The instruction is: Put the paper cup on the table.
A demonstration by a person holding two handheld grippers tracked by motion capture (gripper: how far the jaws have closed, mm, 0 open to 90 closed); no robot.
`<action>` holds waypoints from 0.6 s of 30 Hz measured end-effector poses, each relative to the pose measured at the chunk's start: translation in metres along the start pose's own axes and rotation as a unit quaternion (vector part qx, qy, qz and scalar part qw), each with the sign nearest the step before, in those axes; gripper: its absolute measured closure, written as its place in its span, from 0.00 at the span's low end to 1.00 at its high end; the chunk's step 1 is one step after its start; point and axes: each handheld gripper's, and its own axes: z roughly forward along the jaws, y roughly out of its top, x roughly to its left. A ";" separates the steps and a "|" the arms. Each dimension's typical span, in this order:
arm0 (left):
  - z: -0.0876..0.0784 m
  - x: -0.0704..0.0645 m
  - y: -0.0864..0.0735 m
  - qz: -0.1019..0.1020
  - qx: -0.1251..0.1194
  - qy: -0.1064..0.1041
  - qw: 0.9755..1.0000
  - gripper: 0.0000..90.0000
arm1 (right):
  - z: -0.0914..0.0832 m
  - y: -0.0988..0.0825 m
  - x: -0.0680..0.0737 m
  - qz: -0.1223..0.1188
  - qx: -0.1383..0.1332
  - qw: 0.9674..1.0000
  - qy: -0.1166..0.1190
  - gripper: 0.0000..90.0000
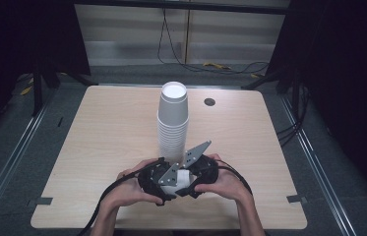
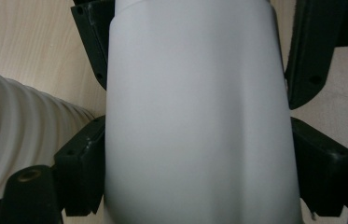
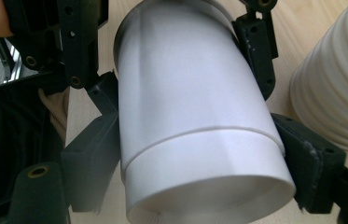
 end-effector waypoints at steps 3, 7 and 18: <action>0.003 -0.004 0.000 -0.029 -0.027 0.000 0.999 0.20 | 0.000 0.000 0.000 0.000 0.003 1.000 -0.001 0.23; 0.001 -0.001 0.001 -0.008 -0.011 -0.004 1.000 0.20 | 0.000 -0.001 -0.001 -0.001 0.003 1.000 0.003 0.23; -0.004 0.000 -0.008 -0.022 -0.051 -0.005 0.998 0.18 | -0.003 0.004 0.000 -0.003 -0.001 1.000 -0.001 0.25</action>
